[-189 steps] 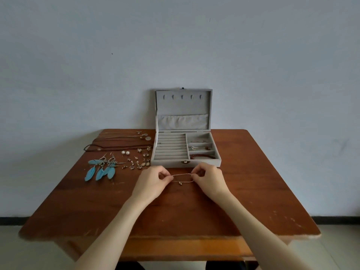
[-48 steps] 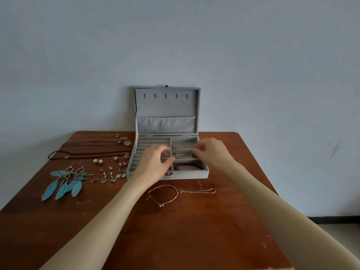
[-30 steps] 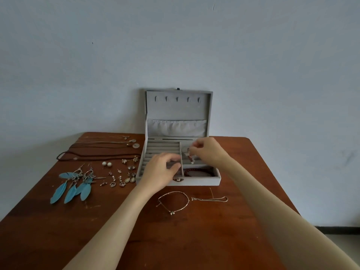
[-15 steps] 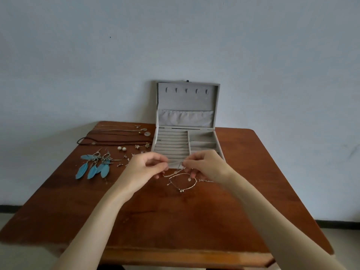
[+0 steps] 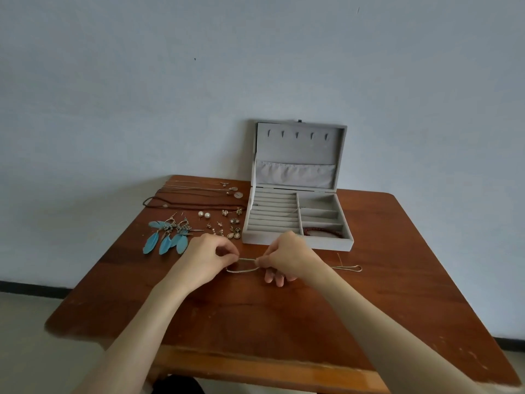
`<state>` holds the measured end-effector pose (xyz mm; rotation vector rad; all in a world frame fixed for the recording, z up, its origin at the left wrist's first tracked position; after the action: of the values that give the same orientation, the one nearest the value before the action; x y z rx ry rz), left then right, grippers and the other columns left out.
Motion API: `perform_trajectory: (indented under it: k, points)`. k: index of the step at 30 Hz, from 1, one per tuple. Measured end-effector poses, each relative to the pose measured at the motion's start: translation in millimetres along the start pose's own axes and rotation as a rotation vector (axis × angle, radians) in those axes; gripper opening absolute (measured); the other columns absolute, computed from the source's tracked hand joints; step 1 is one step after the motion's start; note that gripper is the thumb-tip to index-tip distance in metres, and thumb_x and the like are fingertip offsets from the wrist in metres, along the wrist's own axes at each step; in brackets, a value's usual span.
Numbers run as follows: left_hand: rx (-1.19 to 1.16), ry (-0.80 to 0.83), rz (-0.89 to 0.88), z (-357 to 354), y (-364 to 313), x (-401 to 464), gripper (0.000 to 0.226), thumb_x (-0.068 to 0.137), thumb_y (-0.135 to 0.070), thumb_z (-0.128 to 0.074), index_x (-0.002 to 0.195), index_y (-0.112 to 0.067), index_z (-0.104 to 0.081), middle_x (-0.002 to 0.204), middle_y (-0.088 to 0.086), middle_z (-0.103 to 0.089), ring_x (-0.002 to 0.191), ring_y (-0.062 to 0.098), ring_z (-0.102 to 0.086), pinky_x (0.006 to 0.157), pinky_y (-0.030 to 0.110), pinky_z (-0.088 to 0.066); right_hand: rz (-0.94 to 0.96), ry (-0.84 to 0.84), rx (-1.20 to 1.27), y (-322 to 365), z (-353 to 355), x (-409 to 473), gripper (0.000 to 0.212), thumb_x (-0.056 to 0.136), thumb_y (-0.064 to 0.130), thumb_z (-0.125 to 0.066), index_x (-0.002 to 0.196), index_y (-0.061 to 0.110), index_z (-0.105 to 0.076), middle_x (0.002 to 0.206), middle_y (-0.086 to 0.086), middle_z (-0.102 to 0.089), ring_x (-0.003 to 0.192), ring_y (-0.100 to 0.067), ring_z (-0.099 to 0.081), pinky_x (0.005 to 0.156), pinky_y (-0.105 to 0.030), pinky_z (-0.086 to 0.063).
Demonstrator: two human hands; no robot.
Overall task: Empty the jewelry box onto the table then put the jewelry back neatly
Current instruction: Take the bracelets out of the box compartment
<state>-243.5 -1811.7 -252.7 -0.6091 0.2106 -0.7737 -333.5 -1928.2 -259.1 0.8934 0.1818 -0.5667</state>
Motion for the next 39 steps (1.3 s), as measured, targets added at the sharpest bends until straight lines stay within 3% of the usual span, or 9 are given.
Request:
perform_trajectory:
  k: [7,10,14,17,20,24,32,36,39]
  points:
    - [-0.021,-0.156,-0.153,5,-24,7,0.015,0.089,-0.023,-0.058,0.1,-0.022,-0.068,0.093,-0.008,-0.06,0.083,0.002,-0.053,0.067,0.008,-0.037,0.076,-0.145,0.05,-15,43,-10,0.023,0.091,0.03,-0.054,0.085,0.011,-0.066,0.064,-0.003,-0.07,0.039,-0.004,-0.058,0.036,-0.012,-0.037]
    - [-0.018,-0.215,-0.257,-2,-50,17,0.019,0.091,-0.019,-0.055,0.105,-0.018,-0.067,0.097,-0.008,-0.058,0.089,0.005,-0.054,0.076,0.011,-0.037,0.094,-0.287,0.091,-26,79,-11,0.023,0.09,0.025,-0.057,0.084,0.007,-0.07,0.068,-0.006,-0.071,0.049,-0.01,-0.061,0.041,-0.015,-0.044]
    - [0.057,-0.077,-0.332,-35,-72,38,0.035,0.096,-0.025,-0.044,0.13,-0.021,-0.051,0.132,-0.005,-0.05,0.123,0.008,-0.044,0.1,0.018,-0.031,0.08,-0.485,-0.161,-44,114,2,0.019,0.088,0.017,-0.057,0.089,0.006,-0.072,0.087,-0.01,-0.071,0.081,-0.023,-0.065,0.077,-0.033,-0.056]
    - [0.27,0.023,-0.319,-60,-66,45,0.042,0.1,-0.033,-0.027,0.141,-0.026,-0.034,0.151,-0.006,-0.028,0.14,0.012,-0.021,0.113,0.03,-0.016,0.018,-0.446,-0.349,-56,113,15,0.022,0.086,0.014,-0.053,0.097,0.013,-0.072,0.099,-0.01,-0.071,0.089,-0.027,-0.065,0.081,-0.034,-0.055]
    - [0.344,0.028,-0.297,-65,-61,45,0.055,0.093,-0.043,-0.01,0.143,-0.031,-0.028,0.155,-0.011,-0.018,0.144,0.01,-0.009,0.113,0.03,-0.009,0.024,-0.47,-0.603,-54,108,22,0.024,0.088,0.017,-0.05,0.102,0.018,-0.07,0.1,-0.007,-0.07,0.092,-0.028,-0.064,0.086,-0.034,-0.047]
    - [0.334,0.05,-0.273,-67,-60,48,0.044,0.101,-0.037,-0.019,0.144,-0.033,-0.025,0.155,-0.013,-0.013,0.144,0.007,-0.005,0.113,0.028,-0.006,0.069,-0.475,-0.79,-48,106,30,0.021,0.091,0.021,-0.051,0.105,0.019,-0.066,0.103,-0.003,-0.068,0.095,-0.025,-0.061,0.09,-0.034,-0.036]
    - [0.305,0.091,-0.244,-67,-60,50,0.043,0.101,-0.035,-0.018,0.144,-0.033,-0.026,0.156,-0.012,-0.012,0.144,0.007,-0.002,0.113,0.03,-0.003,0.028,-0.284,-0.793,-46,106,38,0.018,0.091,0.016,-0.049,0.102,0.009,-0.061,0.097,-0.008,-0.063,0.078,-0.024,-0.05,0.075,-0.032,-0.038]
    - [0.286,0.113,-0.235,-66,-61,50,0.043,0.101,-0.034,-0.018,0.144,-0.032,-0.026,0.156,-0.012,-0.012,0.144,0.007,-0.003,0.114,0.031,-0.003,0.023,-0.244,-0.541,-58,110,38,0.019,0.084,0.019,-0.053,0.077,0.003,-0.059,0.065,-0.005,-0.051,0.061,-0.022,-0.045,0.055,-0.03,-0.036]
    - [0.271,0.118,-0.226,-66,-60,50,0.044,0.101,-0.036,-0.019,0.144,-0.033,-0.027,0.156,-0.013,-0.012,0.144,0.007,-0.003,0.113,0.032,-0.004,0.079,-0.248,-0.301,-60,114,29,0.03,0.086,0.023,-0.054,0.079,-0.005,-0.062,0.066,-0.008,-0.051,0.058,-0.018,-0.041,0.054,-0.028,-0.034]
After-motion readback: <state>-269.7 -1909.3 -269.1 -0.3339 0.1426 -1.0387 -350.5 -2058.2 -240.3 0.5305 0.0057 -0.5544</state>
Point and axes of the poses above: each hand's wrist, its own x-axis towards the middle knuckle, its own z-axis out of the back of the hand, y = z × x, the point moved 7 cm from there along x, towards the middle knuckle
